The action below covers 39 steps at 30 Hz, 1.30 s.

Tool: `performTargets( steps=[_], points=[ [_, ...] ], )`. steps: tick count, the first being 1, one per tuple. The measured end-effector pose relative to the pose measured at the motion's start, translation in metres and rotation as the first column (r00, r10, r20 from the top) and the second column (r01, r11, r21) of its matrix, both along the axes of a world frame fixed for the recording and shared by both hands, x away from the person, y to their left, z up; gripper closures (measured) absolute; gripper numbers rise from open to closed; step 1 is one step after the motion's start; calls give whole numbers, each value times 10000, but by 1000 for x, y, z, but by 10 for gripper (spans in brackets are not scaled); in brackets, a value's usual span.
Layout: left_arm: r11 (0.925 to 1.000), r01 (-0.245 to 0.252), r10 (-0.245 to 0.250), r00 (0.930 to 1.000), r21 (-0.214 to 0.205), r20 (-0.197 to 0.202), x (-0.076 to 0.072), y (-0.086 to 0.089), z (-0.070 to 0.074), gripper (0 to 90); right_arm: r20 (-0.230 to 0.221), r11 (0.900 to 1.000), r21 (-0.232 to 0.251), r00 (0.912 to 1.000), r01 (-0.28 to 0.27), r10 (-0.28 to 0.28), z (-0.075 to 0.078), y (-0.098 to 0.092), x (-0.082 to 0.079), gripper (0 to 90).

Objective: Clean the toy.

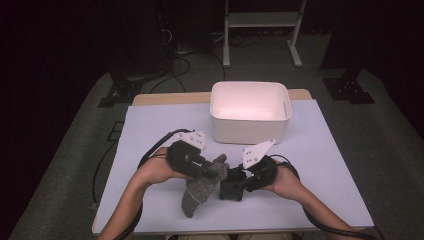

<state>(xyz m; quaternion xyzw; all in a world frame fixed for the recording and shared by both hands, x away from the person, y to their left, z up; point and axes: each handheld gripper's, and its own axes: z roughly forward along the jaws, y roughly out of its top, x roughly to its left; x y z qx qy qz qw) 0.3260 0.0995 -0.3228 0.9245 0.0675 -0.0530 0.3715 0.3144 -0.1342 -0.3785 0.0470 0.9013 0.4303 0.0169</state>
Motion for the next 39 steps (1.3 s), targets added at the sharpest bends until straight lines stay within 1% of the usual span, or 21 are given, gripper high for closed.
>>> performTargets(
  steps=[2, 4, 6, 8, 10, 12, 13, 14, 16, 19, 20, 21, 22, 23, 29, 31, 34, 36, 37, 39],
  points=[
    [9999, 109, -110, 9998, -47, -176, 1, -10, -7, 745, 53, 10000, -72, 10000, 24, -23, 1, -6, -1, 575],
    [9994, 329, -331, 9990, -81, -314, 2, -22, -13, 745, 76, 9999, -136, 9999, 77, -76, 1, -11, -3, 574],
    [9989, 439, -444, 9983, -154, -370, 4, -30, -16, 744, 46, 9997, -137, 9998, 198, -197, 1, -18, -5, 574],
    [9984, 566, -569, 9977, -97, -379, 4, -38, -19, 744, 62, 9995, -111, 9996, 284, -283, -1, -25, -6, 573],
    [9977, 670, -676, 9966, -142, -462, 5, -45, -23, 744, 22, 9992, -66, 9992, 402, -402, -2, -31, -8, 573],
    [9974, 715, -719, 9959, -98, -541, 6, -50, -28, 744, 57, 9989, -17, 9989, 461, -460, -4, -37, -9, 573],
    [9970, 778, -774, 9953, 54, -575, 7, -53, -31, 744, 66, 9988, 3, 9987, 497, -497, -4, -40, -9, 573],
    [9965, 796, -780, 9951, 243, -601, 7, -55, -34, 743, 35, 9983, 4, 9983, 584, -584, -5, -43, -10, 572],
    [9963, 789, -763, 9945, 346, -716, 7, -58, -41, 742, 42, 9978, -20, 9978, 662, -662, -6, -48, -11, 571],
    [9954, 810, -773, 9944, 503, -719, 8, -62, -47, 742, -2, 9968, -1, 9968, 804, -804, -10, -57, -12, 570],
    [9950, 825, -787, 9947, 565, -669, 8, -64, -47, 742, -62, 9963, 3, 9962, 864, -864, -11, -60, -13, 570],
    [9947, 835, -792, 9943, 596, -707, 8, -66, -48, 742, -28, 9961, 48, 9961, 886, -886, -12, -63, -13, 578],
    [9942, 892, -847, 9937, 603, -732, 9, -67, -48, 742, -203, 9964, 169, 9963, 835, -832, -13, -66, -14, 594],
    [9941, 900, -855, 9936, 612, -736, 9, -68, -48, 742, -246, 9959, 321, 9962, 845, -837, -16, -68, -15, 598],
    [9925, 920, -864, 9938, 805, -706, 8, -71, -49, 741, -230, 9933, 642, 9952, 961, -948, -22, -77, -20, 597],
    [9922, 940, -882, 9935, 816, -724, 7, -72, -50, 741, -186, 9943, 494, 9954, 946, -938, -23, -79, -21, 596],
    [9918, 1024, -963, 9921, 760, -809, 7, -77, -52, 742, 15, 9956, 173, 9958, 918, -918, -24, -82, -25, 596],
    [9905, 1114, -1055, 9916, 801, -753, 6, -81, -51, 742, 104, 9957, -5, 9956, 927, -927, -25, -84, -27, 596],
    [9887, 1216, -1157, 9908, 873, -699, 6, -84, -51, 742, 93, 9952, -90, 9952, 974, -973, -26, -86, -28, 596],
    [9877, 1261, -1203, 9906, 927, -655, 4, -89, -50, 742, 12, 9945, -170, 9946, 1034, -1034, -30, -90, -29, 595]
  ],
)
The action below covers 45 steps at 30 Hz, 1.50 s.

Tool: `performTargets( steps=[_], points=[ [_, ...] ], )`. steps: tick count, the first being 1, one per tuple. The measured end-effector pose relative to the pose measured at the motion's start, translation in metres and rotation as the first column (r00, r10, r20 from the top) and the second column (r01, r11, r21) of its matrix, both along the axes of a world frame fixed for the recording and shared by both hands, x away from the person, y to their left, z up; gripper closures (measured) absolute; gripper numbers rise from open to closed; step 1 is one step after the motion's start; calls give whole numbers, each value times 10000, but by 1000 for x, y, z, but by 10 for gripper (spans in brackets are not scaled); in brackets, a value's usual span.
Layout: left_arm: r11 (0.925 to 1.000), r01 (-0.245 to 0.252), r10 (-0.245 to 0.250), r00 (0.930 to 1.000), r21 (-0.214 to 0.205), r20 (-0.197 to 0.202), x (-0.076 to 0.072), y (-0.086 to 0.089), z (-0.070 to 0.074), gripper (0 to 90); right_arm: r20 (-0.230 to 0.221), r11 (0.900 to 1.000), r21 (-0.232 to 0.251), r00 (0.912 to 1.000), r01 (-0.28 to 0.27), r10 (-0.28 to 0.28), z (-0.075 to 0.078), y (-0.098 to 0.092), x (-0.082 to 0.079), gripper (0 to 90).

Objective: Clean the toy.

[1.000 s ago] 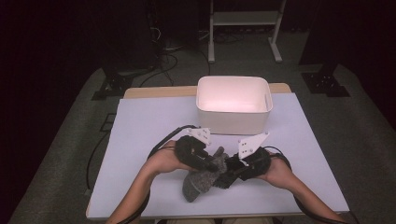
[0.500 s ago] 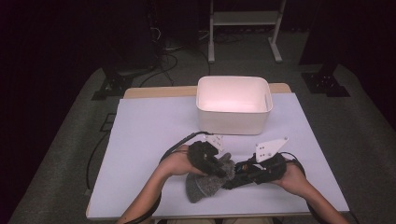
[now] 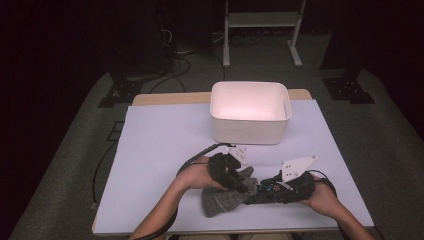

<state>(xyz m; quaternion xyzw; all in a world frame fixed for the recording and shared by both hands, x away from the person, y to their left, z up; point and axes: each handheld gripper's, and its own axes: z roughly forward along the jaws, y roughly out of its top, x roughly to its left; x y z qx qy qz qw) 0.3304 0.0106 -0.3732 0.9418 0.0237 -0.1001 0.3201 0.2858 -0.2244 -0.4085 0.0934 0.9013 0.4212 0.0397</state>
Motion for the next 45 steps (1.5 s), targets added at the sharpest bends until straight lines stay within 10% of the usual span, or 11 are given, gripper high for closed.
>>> performTargets(
  steps=[10, 13, 21, 32, 45],
  points=[
    [9989, 305, -313, 9993, 361, 212, -2, -16, 2, 744, -321, 9995, -279, 9994, 144, -153, -14, -10, 0, 546],
    [9988, 327, -334, 9992, 357, 212, -3, -13, 3, 743, -522, 9923, -1237, 9986, -49, -15, -22, 0, 4, 525],
    [9971, -486, 461, 9980, 590, 429, 1, 27, 7, 744, -461, 9922, -1191, 9984, -378, 325, -27, 14, 7, 554],
    [9886, -1263, 1212, 9905, 819, 645, -1, 65, 5, 743, -305, 9851, -1186, 9921, -1248, 1220, -27, 80, 35, 552],
    [9854, -1412, 1358, 9888, 948, 616, 1, 63, 8, 744, -744, 9986, -432, 9968, -316, 283, -34, 34, 27, 544]
  ],
)
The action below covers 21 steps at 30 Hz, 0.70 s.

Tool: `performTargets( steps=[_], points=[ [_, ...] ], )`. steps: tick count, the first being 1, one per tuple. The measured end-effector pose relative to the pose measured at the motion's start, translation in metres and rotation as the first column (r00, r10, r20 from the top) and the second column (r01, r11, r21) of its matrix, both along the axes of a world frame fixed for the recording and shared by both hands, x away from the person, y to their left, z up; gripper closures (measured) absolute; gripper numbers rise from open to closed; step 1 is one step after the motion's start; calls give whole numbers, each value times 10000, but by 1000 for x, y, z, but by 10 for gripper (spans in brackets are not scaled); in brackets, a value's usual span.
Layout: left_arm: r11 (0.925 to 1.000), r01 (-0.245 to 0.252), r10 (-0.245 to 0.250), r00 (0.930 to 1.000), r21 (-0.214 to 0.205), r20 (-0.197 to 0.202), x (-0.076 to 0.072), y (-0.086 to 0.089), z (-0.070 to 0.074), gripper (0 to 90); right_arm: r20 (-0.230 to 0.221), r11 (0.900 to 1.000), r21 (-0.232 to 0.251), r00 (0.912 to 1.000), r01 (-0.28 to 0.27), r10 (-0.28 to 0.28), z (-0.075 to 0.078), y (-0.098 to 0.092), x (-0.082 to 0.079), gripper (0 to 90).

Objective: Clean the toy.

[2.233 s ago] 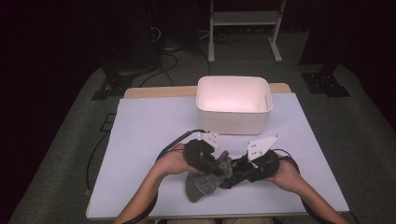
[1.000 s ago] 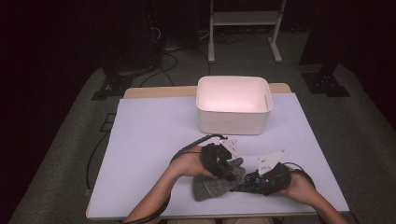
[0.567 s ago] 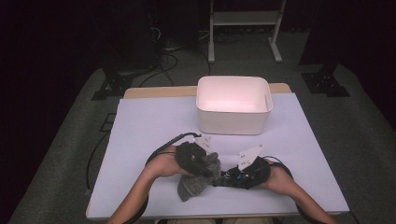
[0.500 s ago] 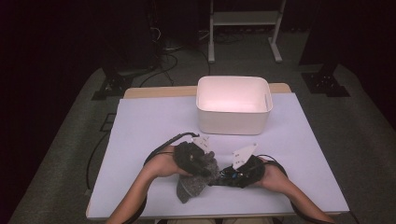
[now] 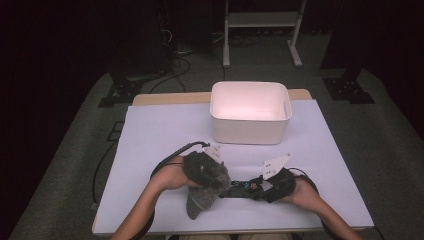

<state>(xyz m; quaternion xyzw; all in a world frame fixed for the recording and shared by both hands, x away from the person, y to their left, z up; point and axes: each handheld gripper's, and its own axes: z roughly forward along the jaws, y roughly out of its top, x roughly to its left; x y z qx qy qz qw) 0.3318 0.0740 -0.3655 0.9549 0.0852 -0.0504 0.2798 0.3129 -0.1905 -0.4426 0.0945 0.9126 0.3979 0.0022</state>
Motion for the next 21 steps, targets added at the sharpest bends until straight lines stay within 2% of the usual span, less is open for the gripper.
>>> performTargets(
  steps=[1, 3, 8, 12, 15, 18, 21],
  points=[
    [10000, 8, -8, 10000, -48, -26, 0, -2, 1, 745, -28, 9999, 109, 9999, 104, -104, -1, -4, 0, 591],
    [9997, 201, -202, 9997, 115, 104, 0, -9, 4, 745, -126, 9996, 271, 9999, 33, -30, -2, -5, 0, 645],
    [9967, 725, -731, 9972, 375, 142, 0, -36, 6, 751, 225, 9999, 7, 9997, -106, 106, -2, 4, -2, 635],
    [9903, 1258, -1276, 9915, 589, 266, -3, -64, 4, 751, 308, 10000, 12, 9995, -75, 74, -4, 8, -4, 627],
    [9884, 1441, -1456, 9890, 486, 270, -4, -82, 3, 751, 240, 9999, 143, 9997, 21, -24, -5, 8, -4, 625],
    [9869, 1546, -1558, 9874, 455, 260, -1, -92, 3, 751, 153, 9995, 296, 9998, 100, -104, -7, 7, -3, 625],
    [9867, 1533, -1552, 9873, 545, 324, -1, -93, 3, 751, 181, 9996, 273, 9998, 111, -116, -7, 7, -3, 626]
  ],
)
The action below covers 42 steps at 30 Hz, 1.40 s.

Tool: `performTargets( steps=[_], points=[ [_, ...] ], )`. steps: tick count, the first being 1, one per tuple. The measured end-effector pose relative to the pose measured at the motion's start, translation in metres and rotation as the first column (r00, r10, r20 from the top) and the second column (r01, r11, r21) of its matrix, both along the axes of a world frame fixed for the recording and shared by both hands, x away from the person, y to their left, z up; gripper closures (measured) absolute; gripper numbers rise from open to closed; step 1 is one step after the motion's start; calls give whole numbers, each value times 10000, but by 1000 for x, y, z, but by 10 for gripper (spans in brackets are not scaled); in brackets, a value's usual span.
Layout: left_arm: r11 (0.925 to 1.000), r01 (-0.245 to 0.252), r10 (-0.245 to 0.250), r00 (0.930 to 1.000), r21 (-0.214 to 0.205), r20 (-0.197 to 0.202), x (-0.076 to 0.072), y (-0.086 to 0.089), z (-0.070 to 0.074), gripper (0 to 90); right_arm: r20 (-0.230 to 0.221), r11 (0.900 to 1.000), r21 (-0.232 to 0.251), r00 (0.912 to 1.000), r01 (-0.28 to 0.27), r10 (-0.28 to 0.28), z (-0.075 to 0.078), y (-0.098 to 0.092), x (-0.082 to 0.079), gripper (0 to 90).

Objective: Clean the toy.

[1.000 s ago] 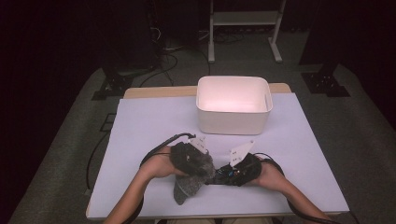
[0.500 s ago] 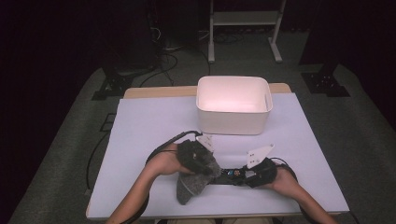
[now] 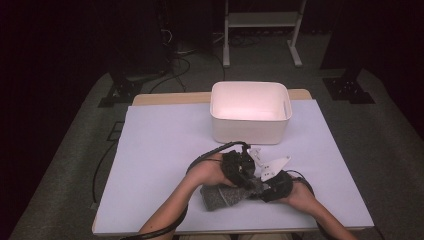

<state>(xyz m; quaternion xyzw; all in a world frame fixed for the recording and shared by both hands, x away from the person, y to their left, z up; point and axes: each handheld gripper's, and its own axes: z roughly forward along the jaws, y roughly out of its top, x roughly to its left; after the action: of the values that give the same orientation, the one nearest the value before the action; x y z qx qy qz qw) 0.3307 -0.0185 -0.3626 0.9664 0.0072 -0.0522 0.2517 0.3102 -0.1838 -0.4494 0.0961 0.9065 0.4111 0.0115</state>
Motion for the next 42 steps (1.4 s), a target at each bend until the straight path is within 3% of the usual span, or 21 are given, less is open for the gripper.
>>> performTargets(
  steps=[5, 9, 14, 19, 24, 27, 35, 37, 40, 42],
  points=[
    [9995, -280, 277, 9995, 142, 143, 0, 20, 1, 748, 111, 9999, -155, 9999, -73, 75, 1, 1, -1, 627],
    [9968, -805, 805, 9967, -6, 62, -1, 52, 1, 744, 92, 9997, -221, 9999, -89, 91, 2, 1, -1, 629],
    [9882, -1481, 1476, 9889, -389, -151, -2, 91, -1, 743, 11, 9993, -332, 9999, -154, 154, 2, 1, 0, 633],
    [9823, -1852, 1847, 9826, -278, -190, -3, 111, -7, 740, -27, 9987, -489, 9998, -174, 173, 3, 2, 1, 635],
    [9784, -1952, 1913, 9797, -680, -598, -1, 118, -16, 738, -95, 9968, -750, 9996, -259, 253, 8, 4, 3, 585],
    [9778, -1963, 1921, 9795, -731, -610, 0, 116, -17, 738, -160, 9982, -503, 9993, -334, 326, 18, 10, 6, 536],
    [9729, -2006, 1914, 9777, -1149, -863, 0, 121, -22, 738, 62, 9783, -1876, 9958, -881, 909, 32, 51, 13, 498],
    [9656, -2120, 1967, 9742, -1506, -1105, -1, 127, -26, 735, 40, 9728, -2127, 9955, -916, 946, 32, 59, 15, 506],
    [9572, -2267, 2052, 9700, -1799, -1304, -1, 135, -32, 732, 121, 9674, -2234, 9920, -1196, 1254, 31, 62, 14, 548],
    [9564, -2259, 2051, 9708, -1850, -1247, -1, 138, -35, 724, 92, 9687, -2207, 9929, -1134, 1183, 31, 60, 14, 550]
  ],
)
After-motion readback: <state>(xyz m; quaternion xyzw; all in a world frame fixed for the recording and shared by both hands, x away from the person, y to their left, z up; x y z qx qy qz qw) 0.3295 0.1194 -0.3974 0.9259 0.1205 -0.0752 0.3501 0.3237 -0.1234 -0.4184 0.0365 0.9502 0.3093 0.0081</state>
